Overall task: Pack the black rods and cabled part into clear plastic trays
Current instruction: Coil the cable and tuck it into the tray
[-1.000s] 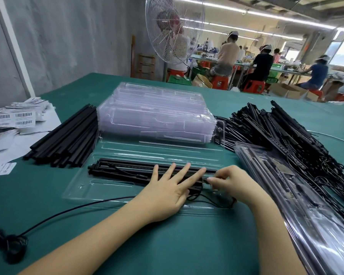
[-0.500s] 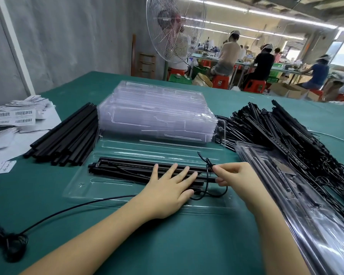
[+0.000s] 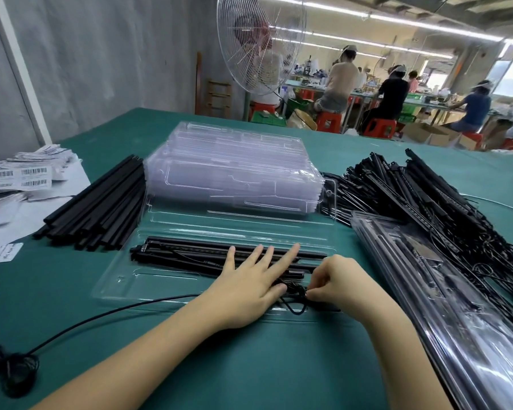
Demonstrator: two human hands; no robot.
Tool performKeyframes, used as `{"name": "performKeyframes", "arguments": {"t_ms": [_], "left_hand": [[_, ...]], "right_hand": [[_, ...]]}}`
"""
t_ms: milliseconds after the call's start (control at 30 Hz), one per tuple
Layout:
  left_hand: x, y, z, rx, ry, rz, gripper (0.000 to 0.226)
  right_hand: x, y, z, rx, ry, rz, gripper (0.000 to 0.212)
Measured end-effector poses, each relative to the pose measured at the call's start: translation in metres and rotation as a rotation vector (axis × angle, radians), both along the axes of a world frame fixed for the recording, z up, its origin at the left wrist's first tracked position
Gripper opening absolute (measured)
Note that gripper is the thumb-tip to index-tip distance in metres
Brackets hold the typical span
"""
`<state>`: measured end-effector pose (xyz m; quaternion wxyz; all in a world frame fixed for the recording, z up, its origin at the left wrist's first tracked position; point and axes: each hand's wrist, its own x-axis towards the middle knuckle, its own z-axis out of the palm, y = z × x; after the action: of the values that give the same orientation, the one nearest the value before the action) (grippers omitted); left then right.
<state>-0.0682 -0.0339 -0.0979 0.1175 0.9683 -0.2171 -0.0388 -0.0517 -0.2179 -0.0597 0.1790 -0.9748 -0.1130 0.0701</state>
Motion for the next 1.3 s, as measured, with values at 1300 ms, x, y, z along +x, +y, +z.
{"name": "performKeyframes", "arguments": {"t_ms": [1300], "left_hand": [[0.002, -0.001, 0.001, 0.139, -0.02, -0.032, 0.048]], "right_hand": [[0.011, 0.001, 0.009, 0.24, 0.215, -0.183, 0.032]]}}
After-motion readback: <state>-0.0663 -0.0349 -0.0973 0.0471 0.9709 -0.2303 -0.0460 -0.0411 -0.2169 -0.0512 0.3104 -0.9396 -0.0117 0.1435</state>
